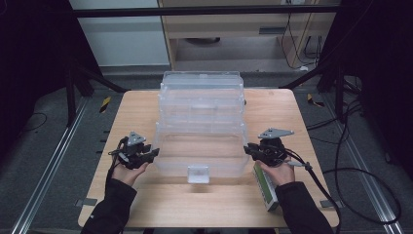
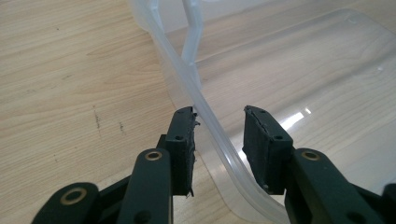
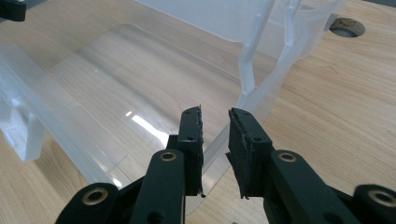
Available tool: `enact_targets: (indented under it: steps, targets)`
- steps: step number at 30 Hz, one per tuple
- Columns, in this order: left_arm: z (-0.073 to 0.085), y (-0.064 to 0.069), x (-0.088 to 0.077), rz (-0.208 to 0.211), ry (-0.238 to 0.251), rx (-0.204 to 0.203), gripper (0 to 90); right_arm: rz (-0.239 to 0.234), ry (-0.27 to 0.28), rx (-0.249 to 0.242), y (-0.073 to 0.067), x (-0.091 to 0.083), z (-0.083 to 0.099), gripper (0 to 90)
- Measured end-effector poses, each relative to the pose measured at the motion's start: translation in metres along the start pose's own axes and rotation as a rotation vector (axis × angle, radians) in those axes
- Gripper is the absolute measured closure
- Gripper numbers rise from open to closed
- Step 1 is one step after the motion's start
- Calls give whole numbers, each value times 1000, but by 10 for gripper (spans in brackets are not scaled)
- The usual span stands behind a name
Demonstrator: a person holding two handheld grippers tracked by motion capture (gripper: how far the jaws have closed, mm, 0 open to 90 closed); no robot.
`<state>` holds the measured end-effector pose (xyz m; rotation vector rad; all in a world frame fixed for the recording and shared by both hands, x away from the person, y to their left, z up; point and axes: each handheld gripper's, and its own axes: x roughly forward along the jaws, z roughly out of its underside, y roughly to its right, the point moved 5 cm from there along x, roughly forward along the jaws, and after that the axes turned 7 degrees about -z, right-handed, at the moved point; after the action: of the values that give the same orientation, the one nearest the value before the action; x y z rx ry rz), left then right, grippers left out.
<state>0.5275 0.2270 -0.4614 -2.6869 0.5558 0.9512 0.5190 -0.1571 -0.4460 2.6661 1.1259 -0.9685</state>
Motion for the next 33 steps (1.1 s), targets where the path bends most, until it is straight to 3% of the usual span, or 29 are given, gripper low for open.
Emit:
enact_targets:
  steps: [20,33]
  targets:
    - [3,6,-6,-9,-2,-13,631,-4,-26,13,-1,-1,2,717]
    - [6,10,-10,-17,-6,4,628,11,-29,-26,-9,-9,6,761]
